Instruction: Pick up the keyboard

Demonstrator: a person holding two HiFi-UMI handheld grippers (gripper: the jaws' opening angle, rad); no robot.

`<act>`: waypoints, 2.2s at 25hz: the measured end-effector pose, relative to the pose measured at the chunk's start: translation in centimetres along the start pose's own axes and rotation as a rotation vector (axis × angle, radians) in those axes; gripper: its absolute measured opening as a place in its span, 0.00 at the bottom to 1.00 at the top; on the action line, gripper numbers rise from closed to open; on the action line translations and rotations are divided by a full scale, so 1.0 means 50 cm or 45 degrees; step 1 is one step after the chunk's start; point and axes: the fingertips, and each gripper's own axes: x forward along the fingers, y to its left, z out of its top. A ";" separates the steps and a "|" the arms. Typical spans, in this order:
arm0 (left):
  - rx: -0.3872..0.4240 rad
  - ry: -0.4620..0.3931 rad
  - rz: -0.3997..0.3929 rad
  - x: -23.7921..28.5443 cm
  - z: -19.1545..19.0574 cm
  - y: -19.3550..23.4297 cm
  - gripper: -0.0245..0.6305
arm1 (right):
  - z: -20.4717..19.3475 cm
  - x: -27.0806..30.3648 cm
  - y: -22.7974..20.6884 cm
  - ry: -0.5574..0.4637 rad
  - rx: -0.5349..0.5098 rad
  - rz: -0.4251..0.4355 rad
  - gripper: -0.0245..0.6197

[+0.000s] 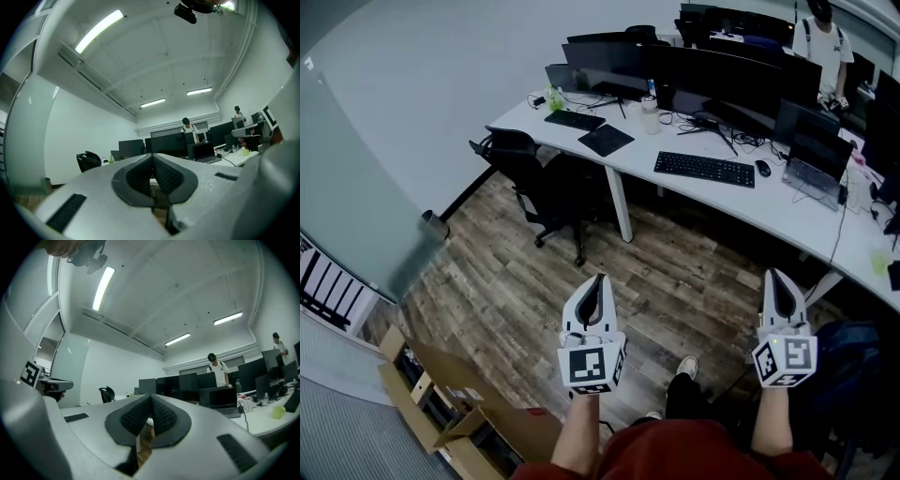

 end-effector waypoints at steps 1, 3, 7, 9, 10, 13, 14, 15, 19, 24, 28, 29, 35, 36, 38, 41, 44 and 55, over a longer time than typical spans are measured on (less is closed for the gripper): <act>0.001 0.004 -0.008 0.014 -0.002 -0.002 0.05 | -0.001 0.009 -0.007 0.001 0.004 -0.004 0.04; 0.002 0.013 -0.028 0.044 -0.004 -0.009 0.05 | -0.002 0.026 -0.025 0.001 0.015 -0.016 0.04; 0.012 0.018 -0.069 0.103 -0.005 -0.028 0.05 | -0.007 0.058 -0.067 0.004 0.039 -0.061 0.04; 0.017 0.018 -0.078 0.133 -0.004 -0.033 0.05 | -0.009 0.075 -0.088 0.003 0.046 -0.079 0.04; 0.018 0.019 -0.080 0.149 -0.006 -0.036 0.05 | -0.009 0.085 -0.099 0.001 0.044 -0.086 0.04; 0.021 0.025 -0.079 0.201 -0.014 -0.040 0.05 | -0.014 0.119 -0.135 0.002 0.041 -0.114 0.04; 0.022 0.026 -0.078 0.219 -0.017 -0.040 0.05 | -0.015 0.131 -0.145 0.001 0.045 -0.120 0.04; 0.021 0.027 -0.078 0.238 -0.019 -0.041 0.05 | -0.016 0.145 -0.156 -0.001 0.048 -0.124 0.04; 0.018 0.033 -0.091 0.315 -0.026 -0.053 0.05 | -0.029 0.203 -0.198 0.011 0.058 -0.144 0.04; 0.028 0.056 -0.109 0.410 -0.038 -0.078 0.05 | -0.051 0.282 -0.250 0.026 0.086 -0.149 0.04; 0.039 0.072 -0.114 0.482 -0.047 -0.096 0.05 | -0.069 0.340 -0.295 0.043 0.106 -0.156 0.04; 0.041 0.075 -0.114 0.498 -0.049 -0.100 0.05 | -0.072 0.353 -0.305 0.047 0.110 -0.159 0.04; 0.049 0.076 -0.108 0.584 -0.052 -0.119 0.05 | -0.079 0.424 -0.359 0.048 0.114 -0.154 0.04; 0.051 0.073 -0.106 0.595 -0.052 -0.121 0.05 | -0.079 0.433 -0.364 0.046 0.113 -0.149 0.04; 0.056 0.072 -0.103 0.614 -0.052 -0.125 0.05 | -0.076 0.449 -0.370 0.040 0.108 -0.139 0.04; 0.054 0.074 -0.114 0.635 -0.056 -0.130 0.05 | -0.081 0.464 -0.383 0.048 0.108 -0.151 0.04; 0.042 0.081 -0.122 0.660 -0.064 -0.112 0.05 | -0.093 0.488 -0.384 0.072 0.076 -0.176 0.04; -0.024 0.076 -0.195 0.832 -0.109 0.001 0.05 | -0.091 0.648 -0.334 0.090 0.019 -0.242 0.04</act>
